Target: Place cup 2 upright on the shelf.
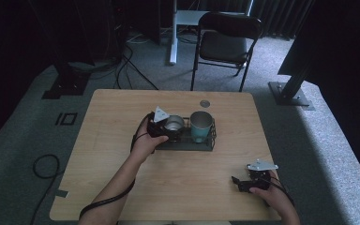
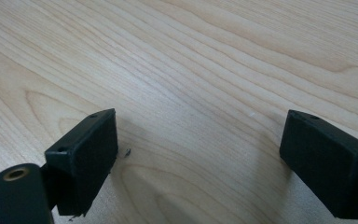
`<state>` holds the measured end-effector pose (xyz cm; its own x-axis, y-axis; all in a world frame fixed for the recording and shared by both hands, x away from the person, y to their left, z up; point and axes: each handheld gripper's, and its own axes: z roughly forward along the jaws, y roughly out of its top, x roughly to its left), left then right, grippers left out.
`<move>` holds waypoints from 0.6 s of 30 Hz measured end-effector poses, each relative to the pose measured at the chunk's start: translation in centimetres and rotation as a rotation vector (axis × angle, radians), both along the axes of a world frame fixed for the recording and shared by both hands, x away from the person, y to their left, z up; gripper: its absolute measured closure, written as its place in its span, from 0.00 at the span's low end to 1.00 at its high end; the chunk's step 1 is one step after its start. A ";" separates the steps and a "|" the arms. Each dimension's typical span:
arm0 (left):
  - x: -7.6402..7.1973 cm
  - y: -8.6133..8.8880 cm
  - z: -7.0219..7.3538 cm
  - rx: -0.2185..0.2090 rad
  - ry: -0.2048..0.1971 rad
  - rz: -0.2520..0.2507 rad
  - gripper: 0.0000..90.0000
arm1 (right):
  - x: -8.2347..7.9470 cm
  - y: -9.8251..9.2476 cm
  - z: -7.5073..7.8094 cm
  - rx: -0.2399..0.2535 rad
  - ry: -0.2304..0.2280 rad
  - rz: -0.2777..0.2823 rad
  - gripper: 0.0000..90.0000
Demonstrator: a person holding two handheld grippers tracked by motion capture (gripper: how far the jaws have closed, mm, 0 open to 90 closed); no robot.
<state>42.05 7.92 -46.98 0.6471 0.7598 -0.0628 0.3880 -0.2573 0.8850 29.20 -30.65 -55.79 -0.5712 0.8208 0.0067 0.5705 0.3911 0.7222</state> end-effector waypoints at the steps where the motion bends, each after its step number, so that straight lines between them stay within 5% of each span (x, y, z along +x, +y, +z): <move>1: -0.1 0.1 0.1 0.001 0.002 0.000 0.02 | 0.0 0.0 0.0 0.000 0.000 0.000 0.12; 18: -1.8 3.0 2.4 -0.008 -0.002 0.015 0.02 | 0.0 0.0 0.0 0.000 0.000 0.000 0.12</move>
<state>40.27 10.88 -44.54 0.6358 0.7688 -0.0679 0.3898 -0.2440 0.8880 29.19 -30.64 -55.79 -0.5710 0.8209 0.0069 0.5706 0.3908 0.7223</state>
